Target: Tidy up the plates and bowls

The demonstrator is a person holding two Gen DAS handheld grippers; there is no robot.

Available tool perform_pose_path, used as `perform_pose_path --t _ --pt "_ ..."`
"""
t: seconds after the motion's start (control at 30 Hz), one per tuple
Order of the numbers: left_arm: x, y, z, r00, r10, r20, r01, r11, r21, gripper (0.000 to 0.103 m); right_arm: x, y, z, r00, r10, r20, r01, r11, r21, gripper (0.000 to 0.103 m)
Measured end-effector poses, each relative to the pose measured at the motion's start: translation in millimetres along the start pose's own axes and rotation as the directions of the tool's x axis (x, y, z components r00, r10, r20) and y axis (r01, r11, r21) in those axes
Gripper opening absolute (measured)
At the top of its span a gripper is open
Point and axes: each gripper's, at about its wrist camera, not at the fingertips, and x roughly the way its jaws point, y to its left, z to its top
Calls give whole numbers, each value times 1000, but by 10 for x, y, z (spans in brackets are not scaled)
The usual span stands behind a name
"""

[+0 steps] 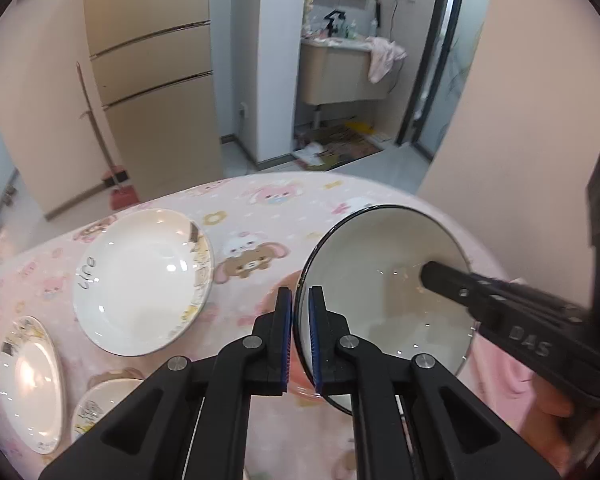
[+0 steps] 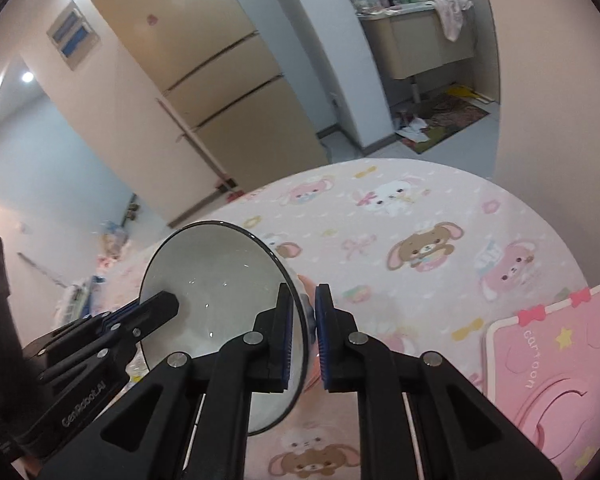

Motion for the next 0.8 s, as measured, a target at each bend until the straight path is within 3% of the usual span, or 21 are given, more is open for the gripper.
perform_pose_path --t 0.27,0.53,0.8 --pt "305 148 -74 997 -26 -78 24 999 -28 9 268 -14 -51 999 -23 -47 22 1000 -20 11" --pt "378 126 -99 996 -11 -90 11 1000 0 9 332 183 -163 989 -146 -22 141 979 -147 12" --pt "467 140 -106 992 3 -123 -3 1000 -2 9 431 121 -168 991 -125 -57 117 984 -136 12"
